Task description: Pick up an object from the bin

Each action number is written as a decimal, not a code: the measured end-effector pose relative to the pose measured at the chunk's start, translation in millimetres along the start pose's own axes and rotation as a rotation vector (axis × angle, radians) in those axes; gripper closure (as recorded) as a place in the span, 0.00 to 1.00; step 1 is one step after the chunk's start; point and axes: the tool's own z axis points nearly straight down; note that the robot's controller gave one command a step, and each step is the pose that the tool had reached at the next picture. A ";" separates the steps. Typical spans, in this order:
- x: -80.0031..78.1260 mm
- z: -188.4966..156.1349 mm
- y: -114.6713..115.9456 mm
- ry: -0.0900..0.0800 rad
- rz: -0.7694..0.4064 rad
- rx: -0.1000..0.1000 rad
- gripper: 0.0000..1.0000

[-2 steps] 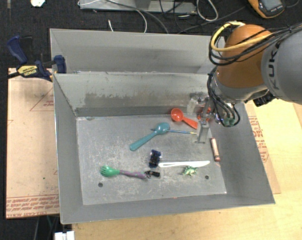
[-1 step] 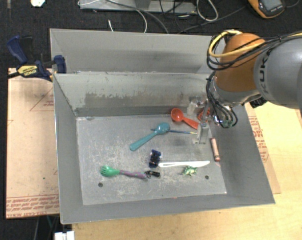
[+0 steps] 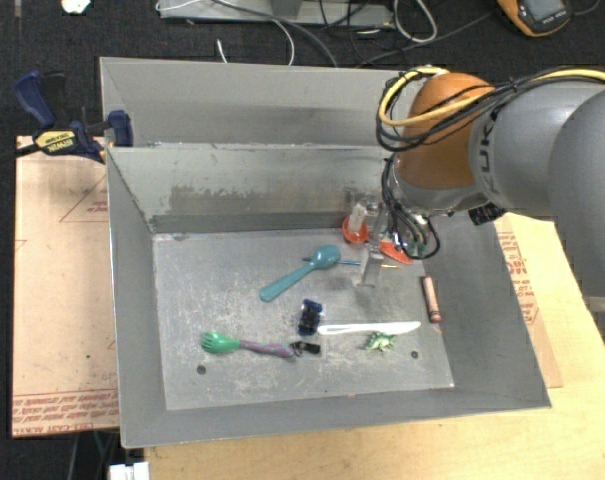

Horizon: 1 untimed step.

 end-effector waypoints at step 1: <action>-10.2 21.6 -25.7 0.000 -0.026 0.004 1.00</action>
Offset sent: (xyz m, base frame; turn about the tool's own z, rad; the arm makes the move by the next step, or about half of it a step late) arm 0.0000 0.0000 0.0000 0.0000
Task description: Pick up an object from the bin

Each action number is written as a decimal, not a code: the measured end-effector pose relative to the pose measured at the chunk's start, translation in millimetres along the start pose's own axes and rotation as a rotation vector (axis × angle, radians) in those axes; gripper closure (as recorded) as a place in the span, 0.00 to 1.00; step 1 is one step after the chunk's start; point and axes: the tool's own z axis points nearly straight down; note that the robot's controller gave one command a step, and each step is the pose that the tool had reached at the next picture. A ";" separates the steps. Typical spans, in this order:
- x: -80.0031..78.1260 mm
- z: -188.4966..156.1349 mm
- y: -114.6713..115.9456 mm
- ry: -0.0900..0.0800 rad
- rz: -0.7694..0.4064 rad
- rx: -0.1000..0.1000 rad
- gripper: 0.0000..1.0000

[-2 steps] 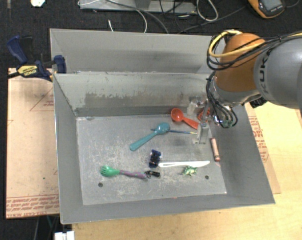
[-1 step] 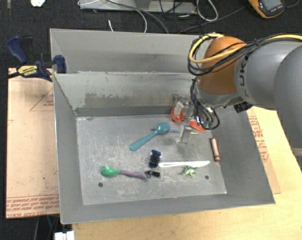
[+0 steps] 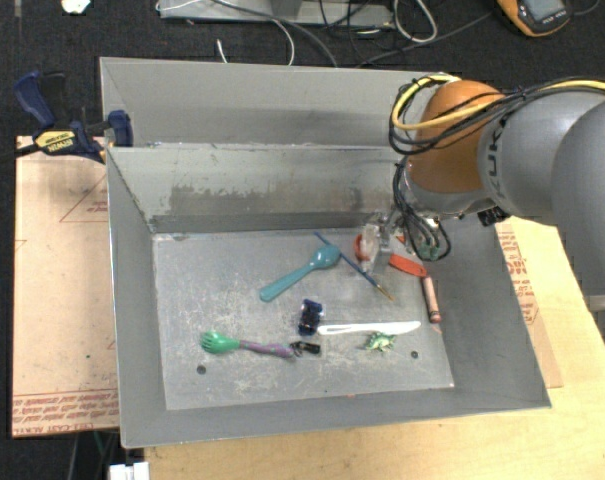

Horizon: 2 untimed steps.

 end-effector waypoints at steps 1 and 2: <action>0.0 0.0 0.1 0.000 0.000 0.000 1.00; 7.4 -56.6 -1.7 0.006 -0.016 0.000 1.00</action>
Offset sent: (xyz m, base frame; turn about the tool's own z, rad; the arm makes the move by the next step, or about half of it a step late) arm -0.0135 -0.0027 0.1223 -0.0351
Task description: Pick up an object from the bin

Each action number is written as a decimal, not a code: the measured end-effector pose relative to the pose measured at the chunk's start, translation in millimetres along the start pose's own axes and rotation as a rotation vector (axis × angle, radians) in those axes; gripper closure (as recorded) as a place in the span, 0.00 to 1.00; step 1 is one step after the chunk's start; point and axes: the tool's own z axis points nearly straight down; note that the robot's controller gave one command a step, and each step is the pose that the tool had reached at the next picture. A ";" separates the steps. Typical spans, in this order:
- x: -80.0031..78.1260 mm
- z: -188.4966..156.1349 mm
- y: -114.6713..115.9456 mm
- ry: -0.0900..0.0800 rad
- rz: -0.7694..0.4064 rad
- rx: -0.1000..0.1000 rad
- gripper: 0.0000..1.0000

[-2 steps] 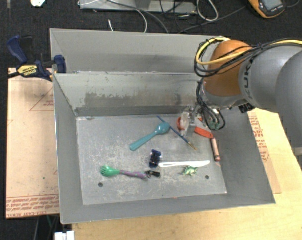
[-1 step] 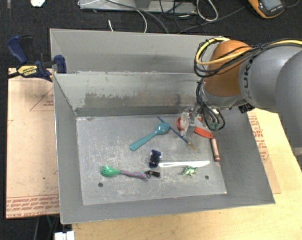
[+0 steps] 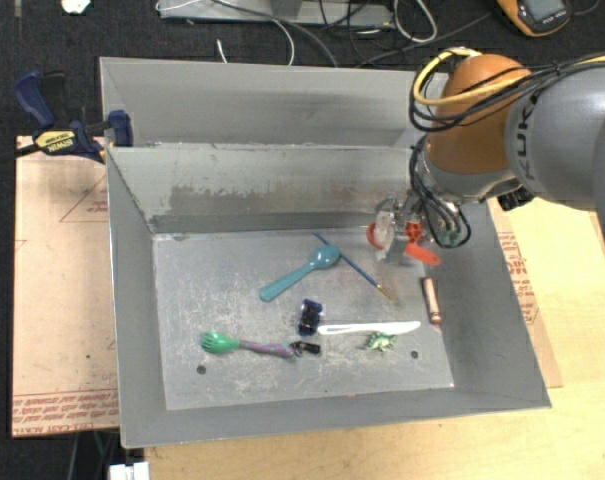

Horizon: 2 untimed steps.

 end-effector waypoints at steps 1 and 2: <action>-0.1 -39.5 12.6 -0.007 0.007 -0.001 1.00; 0.6 -46.1 19.4 -0.010 -0.018 0.000 1.00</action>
Offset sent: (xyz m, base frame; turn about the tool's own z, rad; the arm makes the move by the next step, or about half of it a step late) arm 0.0010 0.0236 0.0507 -0.0349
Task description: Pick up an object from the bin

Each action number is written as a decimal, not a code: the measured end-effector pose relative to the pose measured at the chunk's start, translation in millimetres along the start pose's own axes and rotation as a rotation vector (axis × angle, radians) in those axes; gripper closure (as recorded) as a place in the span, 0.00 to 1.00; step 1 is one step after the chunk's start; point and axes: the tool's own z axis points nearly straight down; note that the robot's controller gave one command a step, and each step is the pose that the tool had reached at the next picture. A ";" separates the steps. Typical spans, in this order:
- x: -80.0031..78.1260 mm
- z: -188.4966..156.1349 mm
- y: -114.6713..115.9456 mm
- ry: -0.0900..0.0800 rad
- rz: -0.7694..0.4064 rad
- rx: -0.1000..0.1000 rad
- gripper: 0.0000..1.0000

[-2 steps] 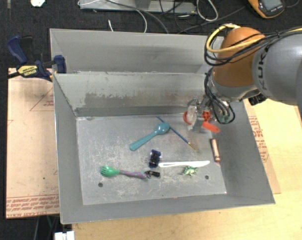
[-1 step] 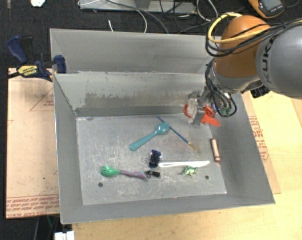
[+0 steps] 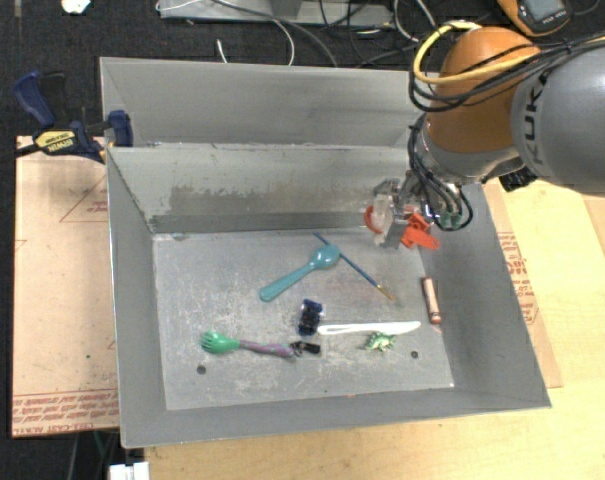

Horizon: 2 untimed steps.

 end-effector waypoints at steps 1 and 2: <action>2.2 18.7 -1.3 0.002 0.019 -0.002 1.00; -10.1 50.0 -7.2 -0.003 0.000 -0.001 1.00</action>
Offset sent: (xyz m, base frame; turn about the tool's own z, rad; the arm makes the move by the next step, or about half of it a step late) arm 0.0101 -0.0086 -0.0477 -0.0009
